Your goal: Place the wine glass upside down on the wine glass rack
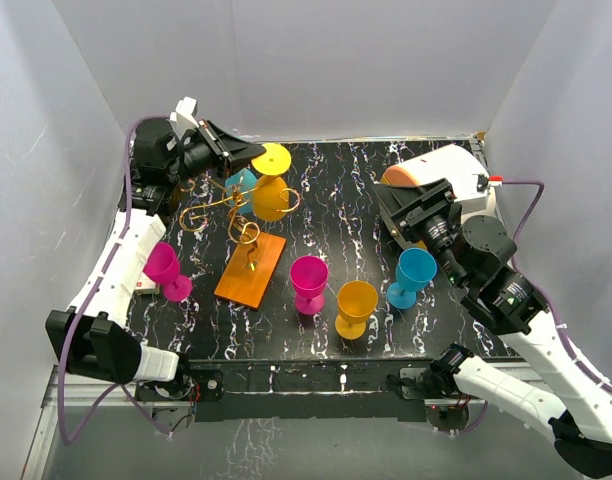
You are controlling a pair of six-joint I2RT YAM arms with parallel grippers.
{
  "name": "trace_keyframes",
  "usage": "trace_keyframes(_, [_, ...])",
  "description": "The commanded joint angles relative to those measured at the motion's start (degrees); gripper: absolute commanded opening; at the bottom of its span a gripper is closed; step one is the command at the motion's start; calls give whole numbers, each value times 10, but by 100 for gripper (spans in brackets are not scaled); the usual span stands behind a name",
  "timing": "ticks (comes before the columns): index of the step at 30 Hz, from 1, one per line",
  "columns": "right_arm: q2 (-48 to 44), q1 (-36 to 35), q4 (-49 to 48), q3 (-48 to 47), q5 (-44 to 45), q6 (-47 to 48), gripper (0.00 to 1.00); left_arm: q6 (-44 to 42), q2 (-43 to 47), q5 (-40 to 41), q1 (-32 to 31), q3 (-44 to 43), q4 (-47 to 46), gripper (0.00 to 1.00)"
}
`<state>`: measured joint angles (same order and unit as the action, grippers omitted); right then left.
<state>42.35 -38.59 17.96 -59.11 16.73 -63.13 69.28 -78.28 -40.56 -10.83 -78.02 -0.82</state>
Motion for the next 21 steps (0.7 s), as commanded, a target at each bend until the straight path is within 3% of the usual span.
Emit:
trace_keyframes(1, [-13,-2,-34,5,5,-1,56,-25,2,2,-15,-24,11,0])
trace_keyframes(21, [-38,-1,-2,-7,38,12,56,-22,-62,39,-35,-80,-11,0])
